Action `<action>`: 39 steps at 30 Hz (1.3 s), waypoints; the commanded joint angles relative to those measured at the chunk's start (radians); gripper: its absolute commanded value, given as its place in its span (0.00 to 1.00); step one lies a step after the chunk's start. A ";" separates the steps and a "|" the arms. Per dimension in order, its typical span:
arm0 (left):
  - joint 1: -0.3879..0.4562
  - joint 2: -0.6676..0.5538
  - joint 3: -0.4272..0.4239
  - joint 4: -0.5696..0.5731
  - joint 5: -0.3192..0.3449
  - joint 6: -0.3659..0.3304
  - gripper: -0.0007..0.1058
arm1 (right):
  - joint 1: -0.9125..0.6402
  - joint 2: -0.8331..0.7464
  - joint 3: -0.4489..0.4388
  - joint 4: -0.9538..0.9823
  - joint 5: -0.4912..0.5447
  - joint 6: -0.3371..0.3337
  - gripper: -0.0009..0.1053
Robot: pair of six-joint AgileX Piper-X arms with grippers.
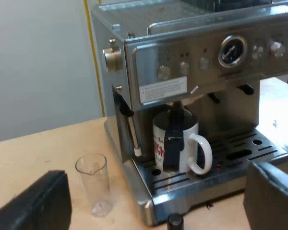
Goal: Place mug into machine
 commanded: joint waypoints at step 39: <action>0.000 -0.070 0.108 0.030 -0.072 -0.033 0.70 | -0.004 -0.118 0.101 -0.064 -0.051 -0.062 0.52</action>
